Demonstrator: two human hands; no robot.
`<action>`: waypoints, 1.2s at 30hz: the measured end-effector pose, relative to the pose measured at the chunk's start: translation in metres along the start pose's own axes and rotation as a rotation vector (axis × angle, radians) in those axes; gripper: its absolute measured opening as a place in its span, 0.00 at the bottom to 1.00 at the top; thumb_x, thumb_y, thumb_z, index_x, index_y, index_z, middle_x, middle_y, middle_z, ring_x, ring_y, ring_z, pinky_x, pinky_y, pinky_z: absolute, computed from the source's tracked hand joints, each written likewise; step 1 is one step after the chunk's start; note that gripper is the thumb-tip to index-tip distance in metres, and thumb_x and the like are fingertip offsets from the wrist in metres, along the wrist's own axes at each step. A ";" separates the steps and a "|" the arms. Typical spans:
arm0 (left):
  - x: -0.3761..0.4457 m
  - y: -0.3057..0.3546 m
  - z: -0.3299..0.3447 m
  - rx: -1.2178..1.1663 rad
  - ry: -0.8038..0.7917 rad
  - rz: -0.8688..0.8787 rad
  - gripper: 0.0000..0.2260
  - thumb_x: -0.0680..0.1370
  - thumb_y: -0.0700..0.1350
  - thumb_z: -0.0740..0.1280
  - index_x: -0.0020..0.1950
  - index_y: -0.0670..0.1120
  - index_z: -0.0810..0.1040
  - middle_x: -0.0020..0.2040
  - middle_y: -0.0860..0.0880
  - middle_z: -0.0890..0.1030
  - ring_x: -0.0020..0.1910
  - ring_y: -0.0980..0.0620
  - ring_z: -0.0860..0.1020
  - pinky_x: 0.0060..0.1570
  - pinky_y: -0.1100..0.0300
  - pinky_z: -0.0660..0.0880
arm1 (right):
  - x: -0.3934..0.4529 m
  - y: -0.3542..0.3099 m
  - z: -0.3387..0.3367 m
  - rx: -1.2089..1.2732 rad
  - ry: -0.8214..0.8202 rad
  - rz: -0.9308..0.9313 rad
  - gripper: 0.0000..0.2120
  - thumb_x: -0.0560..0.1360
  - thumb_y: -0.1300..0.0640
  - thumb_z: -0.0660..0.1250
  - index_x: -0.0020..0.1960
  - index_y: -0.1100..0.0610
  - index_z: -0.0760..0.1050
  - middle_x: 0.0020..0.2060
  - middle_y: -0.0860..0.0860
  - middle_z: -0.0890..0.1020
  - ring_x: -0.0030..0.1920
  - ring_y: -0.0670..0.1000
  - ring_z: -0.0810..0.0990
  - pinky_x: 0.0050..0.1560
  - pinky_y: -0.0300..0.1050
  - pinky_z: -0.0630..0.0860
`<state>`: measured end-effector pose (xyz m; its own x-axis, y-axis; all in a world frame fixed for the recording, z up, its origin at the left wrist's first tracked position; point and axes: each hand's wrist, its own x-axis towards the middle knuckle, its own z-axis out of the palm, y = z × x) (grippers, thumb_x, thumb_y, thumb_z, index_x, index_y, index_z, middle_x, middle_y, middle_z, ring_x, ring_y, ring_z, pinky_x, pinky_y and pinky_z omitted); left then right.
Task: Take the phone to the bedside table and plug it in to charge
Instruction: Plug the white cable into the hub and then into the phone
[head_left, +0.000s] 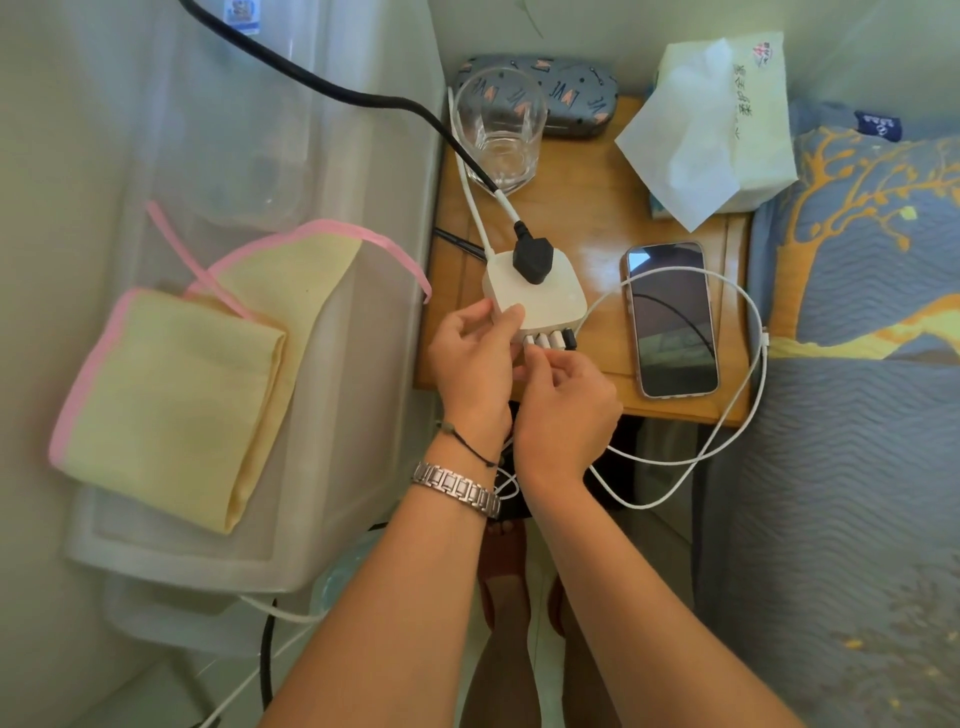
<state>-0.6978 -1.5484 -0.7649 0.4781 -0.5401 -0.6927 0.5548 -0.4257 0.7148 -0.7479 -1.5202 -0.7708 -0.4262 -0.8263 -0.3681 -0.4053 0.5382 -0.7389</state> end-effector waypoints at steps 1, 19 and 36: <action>0.001 0.000 -0.001 0.002 0.010 0.000 0.11 0.74 0.34 0.70 0.54 0.43 0.76 0.44 0.46 0.83 0.34 0.55 0.82 0.28 0.64 0.78 | 0.001 0.001 -0.001 0.007 -0.050 -0.009 0.08 0.76 0.51 0.67 0.45 0.55 0.81 0.35 0.49 0.85 0.37 0.49 0.82 0.40 0.50 0.80; 0.021 -0.015 -0.015 0.409 0.151 0.156 0.16 0.74 0.38 0.71 0.61 0.41 0.78 0.55 0.45 0.83 0.50 0.52 0.81 0.52 0.59 0.77 | 0.023 0.033 -0.036 0.002 -0.458 0.095 0.03 0.71 0.59 0.73 0.40 0.54 0.80 0.33 0.49 0.82 0.32 0.45 0.82 0.41 0.43 0.83; -0.029 -0.013 0.031 0.648 0.149 0.564 0.15 0.74 0.41 0.70 0.60 0.46 0.76 0.55 0.53 0.78 0.58 0.51 0.77 0.58 0.58 0.73 | 0.089 0.025 -0.141 -0.060 0.001 -0.164 0.04 0.71 0.59 0.70 0.46 0.57 0.81 0.37 0.47 0.82 0.37 0.44 0.79 0.43 0.36 0.75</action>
<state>-0.7405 -1.5497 -0.7512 0.6740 -0.7134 -0.1919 -0.2664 -0.4770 0.8376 -0.9098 -1.5567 -0.7428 -0.3509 -0.9038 -0.2450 -0.5173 0.4052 -0.7538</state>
